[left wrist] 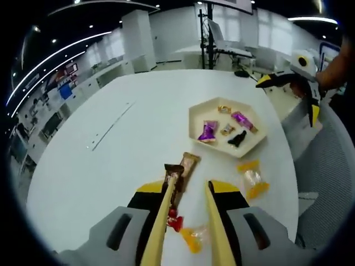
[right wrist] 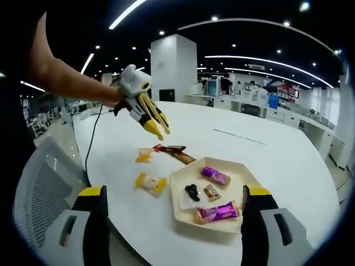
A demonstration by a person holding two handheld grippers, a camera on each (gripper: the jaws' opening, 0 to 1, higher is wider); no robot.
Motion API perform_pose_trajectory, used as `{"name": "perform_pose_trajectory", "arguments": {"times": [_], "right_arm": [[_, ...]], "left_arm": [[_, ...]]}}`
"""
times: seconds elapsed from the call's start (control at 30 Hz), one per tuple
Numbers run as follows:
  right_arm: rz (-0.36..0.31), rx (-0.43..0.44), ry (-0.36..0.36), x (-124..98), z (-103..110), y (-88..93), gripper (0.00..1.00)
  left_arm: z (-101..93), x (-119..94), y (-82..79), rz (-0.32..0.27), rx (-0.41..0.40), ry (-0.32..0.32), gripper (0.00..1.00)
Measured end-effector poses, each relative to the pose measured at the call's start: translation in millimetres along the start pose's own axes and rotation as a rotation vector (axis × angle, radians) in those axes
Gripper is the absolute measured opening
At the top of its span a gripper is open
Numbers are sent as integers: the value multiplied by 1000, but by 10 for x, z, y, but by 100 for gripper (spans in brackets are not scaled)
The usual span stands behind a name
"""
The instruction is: Place the target food into the container with the food tongs after gripping and lifting it, then release it inside without dropping or visibly crushing the food.
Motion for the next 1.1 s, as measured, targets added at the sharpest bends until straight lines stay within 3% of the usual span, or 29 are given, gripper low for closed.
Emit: {"name": "perform_pose_trajectory", "arguments": {"times": [0.37,1.1], "right_arm": [[8,0,-7,6,13,13,99],[25,12,-6,17,8,46,99]], "left_arm": [[103,-146,369,39,-48,-48,26],[244,-18,641,78,-67,-54,26]]}}
Point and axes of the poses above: the point that each gripper's makers call its tool centre point, and the gripper's own axes: x roughly forward along the fingers, z roughly to its left, y roughly out of its underside, the point moved 1 cm from there along -x, roughly backward along the fingers, and after that the axes turned 4 degrees about -y, right-handed, at the moved point
